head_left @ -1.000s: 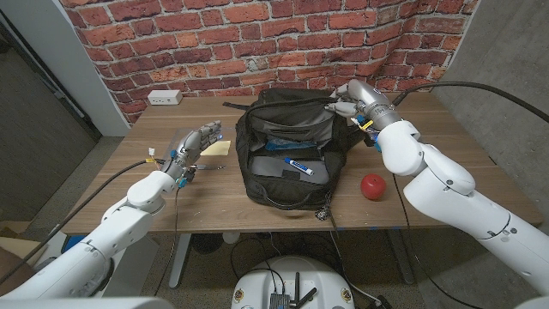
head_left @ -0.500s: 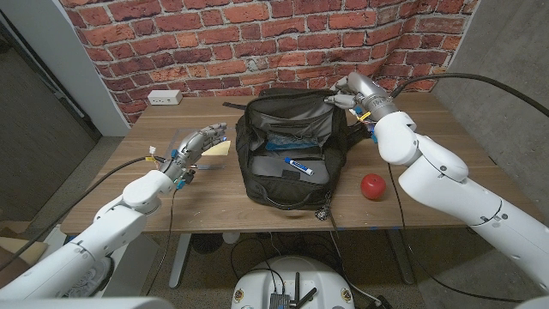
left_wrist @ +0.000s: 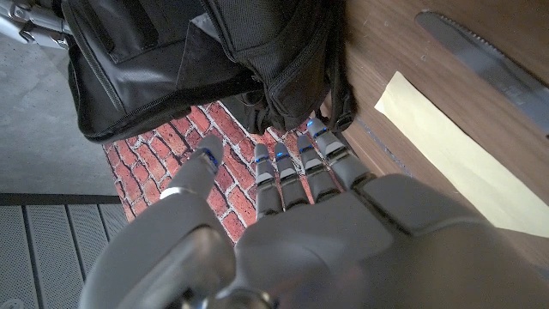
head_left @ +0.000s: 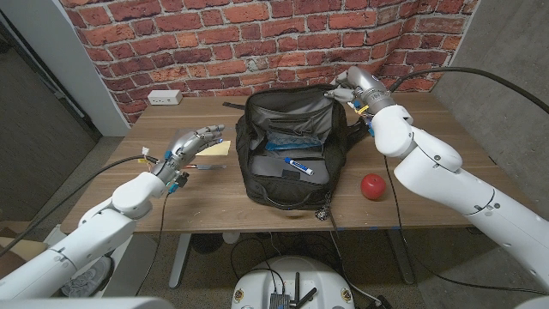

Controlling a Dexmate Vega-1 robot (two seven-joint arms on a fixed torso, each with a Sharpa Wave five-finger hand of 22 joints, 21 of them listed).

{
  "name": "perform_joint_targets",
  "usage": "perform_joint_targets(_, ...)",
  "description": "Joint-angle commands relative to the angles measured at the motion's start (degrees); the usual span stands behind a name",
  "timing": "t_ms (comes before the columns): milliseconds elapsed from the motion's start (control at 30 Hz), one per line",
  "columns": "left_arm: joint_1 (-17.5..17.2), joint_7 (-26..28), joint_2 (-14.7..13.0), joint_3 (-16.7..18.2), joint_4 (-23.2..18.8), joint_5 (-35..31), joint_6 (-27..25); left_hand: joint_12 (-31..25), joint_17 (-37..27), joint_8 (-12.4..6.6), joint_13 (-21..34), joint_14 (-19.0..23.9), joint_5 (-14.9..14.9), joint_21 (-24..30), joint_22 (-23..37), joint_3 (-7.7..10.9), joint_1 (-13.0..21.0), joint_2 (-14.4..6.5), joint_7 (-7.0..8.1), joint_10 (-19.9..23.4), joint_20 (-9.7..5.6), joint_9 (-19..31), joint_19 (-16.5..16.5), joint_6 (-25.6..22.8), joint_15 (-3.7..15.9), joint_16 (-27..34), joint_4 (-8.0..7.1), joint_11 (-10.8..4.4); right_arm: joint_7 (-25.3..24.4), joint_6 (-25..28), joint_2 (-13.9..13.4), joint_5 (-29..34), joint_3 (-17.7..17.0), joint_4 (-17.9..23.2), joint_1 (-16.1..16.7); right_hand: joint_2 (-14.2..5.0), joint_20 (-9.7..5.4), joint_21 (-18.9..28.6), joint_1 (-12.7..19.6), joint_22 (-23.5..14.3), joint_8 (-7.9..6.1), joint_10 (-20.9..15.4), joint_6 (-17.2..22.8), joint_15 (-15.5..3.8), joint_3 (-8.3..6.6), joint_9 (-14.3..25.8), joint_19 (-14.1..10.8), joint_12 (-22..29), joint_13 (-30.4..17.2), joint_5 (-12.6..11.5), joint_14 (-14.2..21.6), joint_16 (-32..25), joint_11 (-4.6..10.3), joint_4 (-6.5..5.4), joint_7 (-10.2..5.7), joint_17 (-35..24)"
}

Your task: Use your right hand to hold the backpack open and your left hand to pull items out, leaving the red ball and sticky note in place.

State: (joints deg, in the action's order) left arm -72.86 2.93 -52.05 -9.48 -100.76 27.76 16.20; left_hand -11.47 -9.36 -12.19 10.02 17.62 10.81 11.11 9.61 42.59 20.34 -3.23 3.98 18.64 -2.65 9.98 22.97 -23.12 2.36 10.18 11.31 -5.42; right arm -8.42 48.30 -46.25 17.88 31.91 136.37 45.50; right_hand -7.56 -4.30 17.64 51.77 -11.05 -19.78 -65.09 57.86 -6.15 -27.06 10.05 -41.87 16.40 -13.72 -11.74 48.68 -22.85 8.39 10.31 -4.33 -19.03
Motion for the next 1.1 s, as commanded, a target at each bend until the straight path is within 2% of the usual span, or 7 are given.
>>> perform_joint_targets(33,-4.6,2.2,-2.1,3.4,-4.1,-3.9,0.5,-0.4,0.0,-0.54,0.1,1.0,0.1,0.4,0.0,-0.75,1.5,0.7,0.31,1.5,-3.44,0.2,1.1,-1.2,4.29,0.4,0.02,-0.23,-1.3,0.8,0.6,-1.9,1.6,-1.6,-2.7,-1.04,-7.34,0.6,1.5,-0.3,-0.01,-0.3,1.6,-7.38,0.12,0.9,-0.6,0.1,-0.1,-0.3,0.6,0.3,-0.10,-0.31,-0.71,-0.2)
perform_joint_targets(200,-6.0,2.6,-2.6,4.5,-5.8,-5.8,0.3,-0.3,0.0,-0.39,0.1,1.9,0.1,0.4,0.0,-1.15,2.9,1.7,0.68,2.2,-3.66,0.2,1.8,-1.7,4.86,0.4,0.01,-0.75,-1.7,1.2,0.6,-2.6,1.8,-1.9,-3.3,-1.06,-7.34,0.7,1.6,-0.3,0.15,-0.5,1.5,-7.36,0.18,0.9,-0.6,0.1,-0.1,-0.3,0.8,0.4,-0.51,-0.35,-0.64,-0.3)
perform_joint_targets(567,-8.9,3.1,-4.6,8.0,-10.5,-11.8,-1.7,0.0,0.0,-0.24,0.1,2.8,0.1,-0.2,0.0,-1.97,6.3,3.8,2.18,3.0,-4.86,0.3,1.0,-2.5,6.09,0.2,0.02,-1.90,-3.3,0.3,1.6,-4.4,2.1,-3.4,-4.4,-0.97,-7.37,0.9,1.7,-0.3,0.50,-0.5,1.6,-7.28,0.35,1.0,-0.7,-0.1,-0.2,-0.4,1.0,0.6,-0.70,-0.41,-0.32,-0.3)
perform_joint_targets(867,-11.9,2.4,-5.1,11.2,-14.4,-16.1,-3.7,-0.2,0.0,-0.58,0.1,4.5,0.1,-0.2,0.1,-2.83,9.6,5.4,2.89,5.1,-5.28,0.4,1.1,-4.6,7.39,0.4,-0.15,-2.24,-4.2,-0.6,2.0,-4.8,2.7,-4.3,-5.3,-0.95,-7.37,1.1,2.0,-0.3,0.69,-0.5,1.7,-7.34,0.41,1.0,-0.7,-0.1,-0.3,-0.5,1.2,0.7,-0.70,-0.32,-0.13,-0.4)
perform_joint_targets(1100,-12.5,0.6,-5.4,12.6,-16.3,-19.9,-4.0,-0.2,0.0,-0.09,0.1,5.7,0.1,-0.1,0.1,-3.35,11.3,6.1,3.94,6.1,-5.32,0.4,1.5,-4.2,7.77,0.5,-0.22,-2.42,-4.6,-1.6,2.3,-5.2,3.1,-5.1,-5.5,-0.90,-7.33,1.2,2.1,-0.3,0.88,-0.5,1.7,-7.27,0.48,1.0,-0.8,-0.2,-0.4,-0.6,1.2,0.8,-0.77,-0.33,-0.17,-0.5)
